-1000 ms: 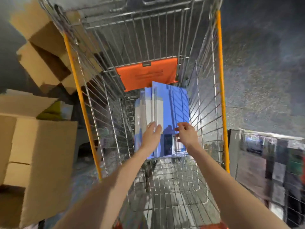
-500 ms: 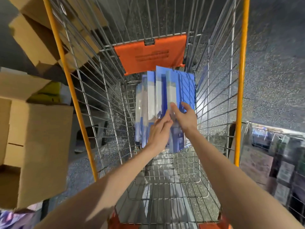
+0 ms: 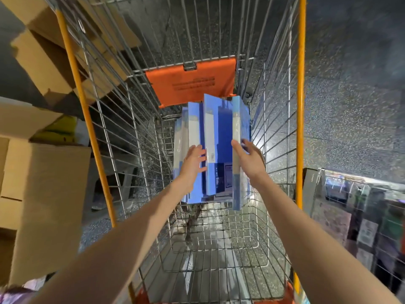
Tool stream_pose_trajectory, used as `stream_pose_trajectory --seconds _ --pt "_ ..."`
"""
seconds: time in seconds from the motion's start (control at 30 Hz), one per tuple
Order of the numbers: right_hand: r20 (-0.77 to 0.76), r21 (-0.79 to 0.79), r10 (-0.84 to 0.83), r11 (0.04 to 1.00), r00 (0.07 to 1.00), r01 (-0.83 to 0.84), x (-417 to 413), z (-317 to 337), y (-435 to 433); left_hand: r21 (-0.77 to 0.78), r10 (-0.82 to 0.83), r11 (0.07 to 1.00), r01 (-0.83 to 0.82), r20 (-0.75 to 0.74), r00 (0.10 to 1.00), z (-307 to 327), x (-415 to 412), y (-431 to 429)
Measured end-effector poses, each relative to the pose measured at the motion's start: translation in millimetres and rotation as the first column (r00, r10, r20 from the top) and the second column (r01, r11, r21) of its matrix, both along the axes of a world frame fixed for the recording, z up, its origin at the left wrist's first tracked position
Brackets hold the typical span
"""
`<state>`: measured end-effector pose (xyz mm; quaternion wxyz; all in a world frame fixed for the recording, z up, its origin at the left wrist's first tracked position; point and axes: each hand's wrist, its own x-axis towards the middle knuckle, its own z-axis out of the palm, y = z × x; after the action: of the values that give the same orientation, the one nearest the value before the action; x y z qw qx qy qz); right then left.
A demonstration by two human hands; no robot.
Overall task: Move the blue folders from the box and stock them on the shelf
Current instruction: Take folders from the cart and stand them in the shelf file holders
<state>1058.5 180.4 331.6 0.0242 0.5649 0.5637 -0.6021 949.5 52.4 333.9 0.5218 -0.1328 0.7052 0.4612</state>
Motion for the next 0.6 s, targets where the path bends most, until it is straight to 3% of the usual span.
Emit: stream_pose_trajectory --seconds 0.27,0.4,0.6 --pt "0.085 0.167 0.018 0.985 0.996 -0.032 -25.9 11.5 13.4 0.098 -0.021 0.995 -0.006 0.265 0.964 11.7 19.0 40.1" --pt "0.287 0.284 0.166 0.926 0.944 -0.249 -22.0 16.9 31.5 0.083 -0.092 0.994 0.072 0.267 0.959 17.1 24.4 44.8" --pt "0.333 0.300 0.266 0.880 0.905 -0.369 -21.7 33.8 28.5 0.105 -0.174 0.982 0.156 0.185 0.967 39.5 14.9 22.7"
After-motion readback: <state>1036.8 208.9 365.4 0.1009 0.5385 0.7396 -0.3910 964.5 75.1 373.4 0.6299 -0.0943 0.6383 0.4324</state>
